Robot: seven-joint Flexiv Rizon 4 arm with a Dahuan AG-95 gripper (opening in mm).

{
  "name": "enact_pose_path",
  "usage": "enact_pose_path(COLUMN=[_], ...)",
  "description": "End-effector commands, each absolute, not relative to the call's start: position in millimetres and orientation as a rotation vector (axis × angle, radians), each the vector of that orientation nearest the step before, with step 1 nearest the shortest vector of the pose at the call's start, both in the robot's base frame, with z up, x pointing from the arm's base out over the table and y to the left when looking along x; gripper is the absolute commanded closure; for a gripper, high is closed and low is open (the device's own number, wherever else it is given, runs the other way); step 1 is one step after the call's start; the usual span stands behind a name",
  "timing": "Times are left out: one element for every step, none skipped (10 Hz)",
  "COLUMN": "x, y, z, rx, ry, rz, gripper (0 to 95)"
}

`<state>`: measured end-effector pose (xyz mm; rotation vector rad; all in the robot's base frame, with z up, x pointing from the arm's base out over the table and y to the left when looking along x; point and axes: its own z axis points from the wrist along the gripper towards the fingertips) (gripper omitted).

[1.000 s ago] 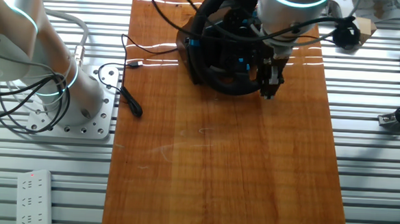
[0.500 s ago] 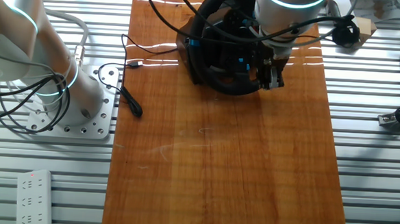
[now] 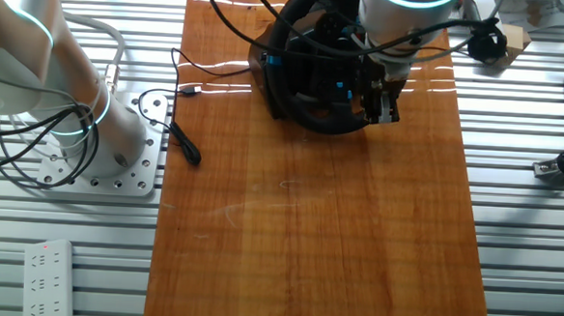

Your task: Rotate the steering wheel 90 degrees clockwise

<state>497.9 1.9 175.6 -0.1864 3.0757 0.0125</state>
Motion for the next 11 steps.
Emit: enact_pose_path(x=[498, 498, 498, 498, 500, 500, 500, 500, 502, 501, 490], y=[2, 2, 2, 2, 2, 2, 2, 1, 0, -1, 4], z=[176, 176, 176, 176, 175, 174, 174, 173, 170, 168, 181], rx=[-0.185, -0.172, -0.164, -0.165, -0.164, -0.17, -0.174, -0.176, -0.184, -0.191, -0.192], ry=[3.076, 3.077, 3.073, 3.072, 3.077, 3.077, 3.083, 3.088, 3.088, 3.086, 3.086], rz=[0.016, 0.021, 0.025, 0.027, 0.026, 0.023, 0.024, 0.021, 0.022, 0.025, 0.044], gripper=[95.0, 95.0, 95.0, 95.0, 95.0, 95.0, 95.0, 95.0, 95.0, 95.0, 95.0])
